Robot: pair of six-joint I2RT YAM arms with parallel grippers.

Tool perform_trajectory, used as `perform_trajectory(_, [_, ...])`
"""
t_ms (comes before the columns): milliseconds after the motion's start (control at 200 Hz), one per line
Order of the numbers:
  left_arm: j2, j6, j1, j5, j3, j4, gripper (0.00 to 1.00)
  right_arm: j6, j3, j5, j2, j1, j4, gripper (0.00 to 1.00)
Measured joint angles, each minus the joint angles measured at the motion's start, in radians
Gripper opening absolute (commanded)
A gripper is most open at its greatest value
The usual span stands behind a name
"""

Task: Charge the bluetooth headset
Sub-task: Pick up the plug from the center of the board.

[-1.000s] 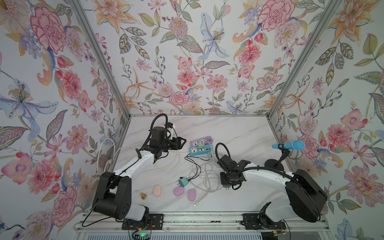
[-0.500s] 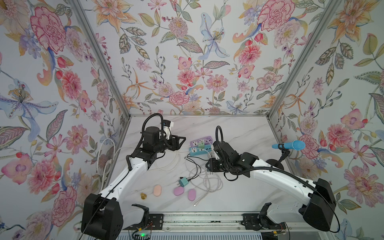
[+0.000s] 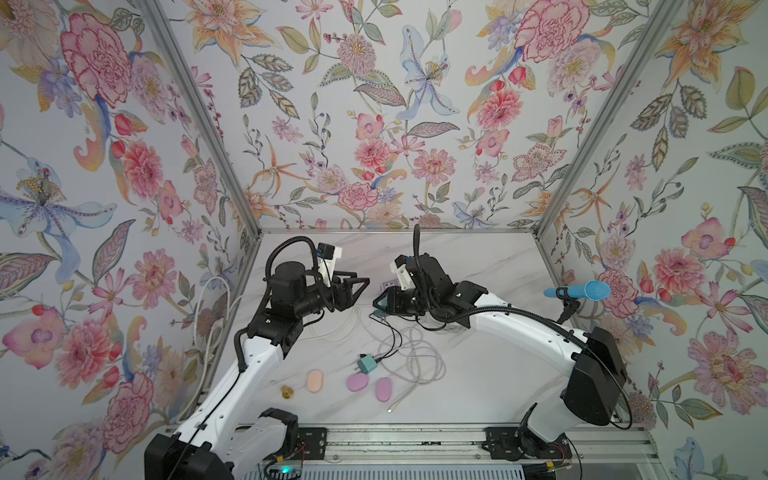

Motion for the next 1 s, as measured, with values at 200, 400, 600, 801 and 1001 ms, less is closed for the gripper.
perform_trajectory(200, [-0.056, 0.006, -0.014, 0.049, -0.077, -0.013, 0.76, 0.032, 0.043, -0.019, 0.003, -0.022, 0.036, 0.09])
perform_trajectory(400, [-0.047, 0.047, -0.122, -0.013, -0.078, -0.048, 0.77, 0.058, 0.077, -0.023, 0.014, -0.024, 0.062, 0.09])
perform_trajectory(600, [0.026, 0.082, -0.148, -0.144, -0.028, -0.096, 0.69, 0.096, 0.077, -0.048, 0.013, -0.022, 0.089, 0.08])
perform_trajectory(801, [0.045, 0.076, -0.152, -0.187, 0.015, -0.068, 0.52, 0.122, 0.076, -0.058, 0.012, -0.022, 0.122, 0.08])
perform_trajectory(1001, [0.047, 0.036, -0.152, -0.183, 0.015, -0.023, 0.42, 0.145, 0.064, -0.048, 0.006, -0.023, 0.176, 0.07])
